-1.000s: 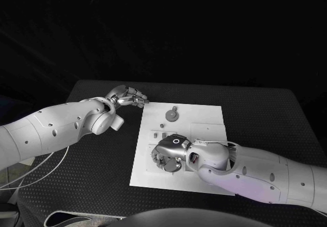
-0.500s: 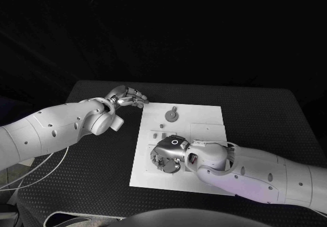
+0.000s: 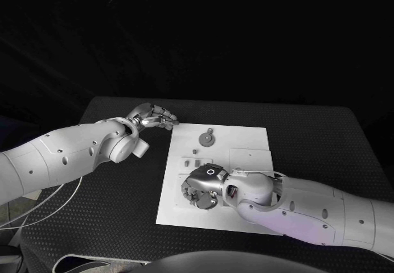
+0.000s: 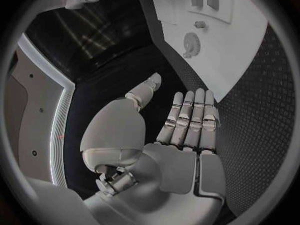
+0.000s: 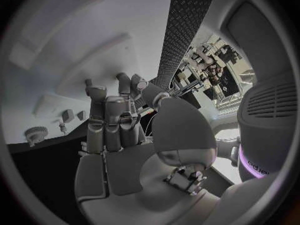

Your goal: Assemble the parts on the task board

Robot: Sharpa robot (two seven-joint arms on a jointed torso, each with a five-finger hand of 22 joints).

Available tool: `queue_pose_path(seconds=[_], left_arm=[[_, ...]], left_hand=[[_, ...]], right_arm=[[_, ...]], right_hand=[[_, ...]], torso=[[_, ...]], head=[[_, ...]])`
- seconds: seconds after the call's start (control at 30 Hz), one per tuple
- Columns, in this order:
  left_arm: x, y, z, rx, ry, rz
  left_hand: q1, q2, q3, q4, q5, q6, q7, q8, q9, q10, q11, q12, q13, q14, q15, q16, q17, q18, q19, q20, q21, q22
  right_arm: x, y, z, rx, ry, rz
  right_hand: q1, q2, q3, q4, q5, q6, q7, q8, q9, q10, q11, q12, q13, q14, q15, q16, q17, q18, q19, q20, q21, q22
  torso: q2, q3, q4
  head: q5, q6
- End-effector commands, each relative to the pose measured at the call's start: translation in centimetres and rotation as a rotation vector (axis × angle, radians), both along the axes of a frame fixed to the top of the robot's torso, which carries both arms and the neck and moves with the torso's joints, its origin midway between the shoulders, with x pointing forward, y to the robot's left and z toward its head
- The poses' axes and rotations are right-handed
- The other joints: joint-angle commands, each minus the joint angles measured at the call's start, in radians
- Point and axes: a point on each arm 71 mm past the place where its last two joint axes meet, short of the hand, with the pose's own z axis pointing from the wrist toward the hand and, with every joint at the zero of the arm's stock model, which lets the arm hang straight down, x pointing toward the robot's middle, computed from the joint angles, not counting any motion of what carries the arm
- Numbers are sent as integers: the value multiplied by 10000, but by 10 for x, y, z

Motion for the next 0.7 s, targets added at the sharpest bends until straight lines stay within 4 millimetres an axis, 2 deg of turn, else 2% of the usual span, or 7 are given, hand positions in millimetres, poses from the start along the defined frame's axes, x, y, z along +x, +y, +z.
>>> queue_pose_path(seconds=[0.03,0.7], left_arm=[[0,-2,1,-95,20,-116],[0,-3,1,-98,28,-130]], left_hand=[[-70,-43,1,70,43,-76,149,44,-14,-76,15,47,-11,-50,12,-64,17,141,-42,30,56,-15],[-76,-43,-1,82,43,-78,149,46,-15,-78,17,48,-21,-54,14,-73,28,144,-41,33,57,-26]], right_arm=[[-1,0,-2,-15,147,26],[15,-12,-13,-565,226,-444]], right_hand=[[23,99,37,8,68,69,-3,73,291,-78,21,-31,2,-21,-45,44,10,573,-27,-54,43,195],[10,111,44,10,67,45,7,52,303,-111,33,-56,28,-43,-33,34,2,573,-54,-47,34,191]], torso=[[5,8,-12],[-1,7,-11]], head=[[1,7],[-14,16]])
